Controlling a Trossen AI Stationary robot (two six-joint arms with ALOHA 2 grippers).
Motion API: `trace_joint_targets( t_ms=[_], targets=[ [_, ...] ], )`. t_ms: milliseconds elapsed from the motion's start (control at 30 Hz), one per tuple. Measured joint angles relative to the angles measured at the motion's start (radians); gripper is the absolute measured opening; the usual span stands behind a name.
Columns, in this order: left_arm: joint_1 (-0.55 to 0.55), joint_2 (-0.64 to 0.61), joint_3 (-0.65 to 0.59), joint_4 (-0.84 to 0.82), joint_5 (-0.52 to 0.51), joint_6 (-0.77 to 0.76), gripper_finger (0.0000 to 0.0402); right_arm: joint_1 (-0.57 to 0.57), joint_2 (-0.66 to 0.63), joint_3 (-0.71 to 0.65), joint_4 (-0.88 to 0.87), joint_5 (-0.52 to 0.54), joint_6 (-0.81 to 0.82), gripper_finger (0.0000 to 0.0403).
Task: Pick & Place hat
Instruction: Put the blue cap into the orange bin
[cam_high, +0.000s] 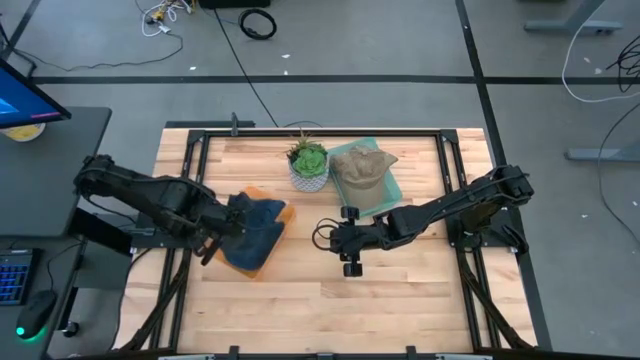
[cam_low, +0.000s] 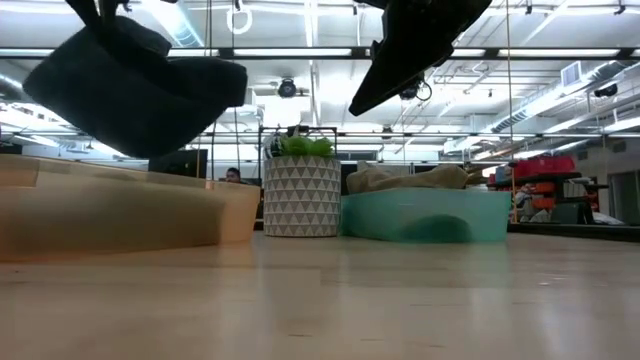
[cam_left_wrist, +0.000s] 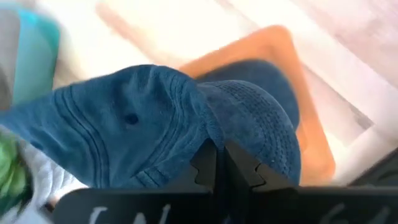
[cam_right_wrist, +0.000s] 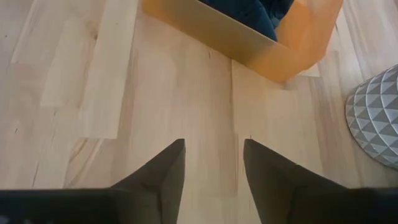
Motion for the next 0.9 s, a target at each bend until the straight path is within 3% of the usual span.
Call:
trace_joint_targets(
  t_ms=[133, 400, 700, 900],
  targets=[
    [0.0, 0.0, -0.13, 0.095, 0.063, 0.065, 0.0011, 0.0, 0.0, 0.0, 0.0, 0.0, 0.0, 0.0161],
    [0.003, -0.006, -0.392, 0.373, 0.073, 0.086, 0.0011, 0.0, 0.0, 0.0, 0.0, 0.0, 0.0, 0.016],
    [0.025, 0.002, -0.413, 0.451, 0.068, -0.261, 0.0038, 0.0, 0.0, 0.0, 0.005, 0.0, -0.001, 0.016],
    [0.066, 0.025, -0.413, 0.452, 0.056, -0.302, 0.0051, 0.0, 0.0, 0.0, 0.006, -0.001, -0.001, 0.016]
  ],
)
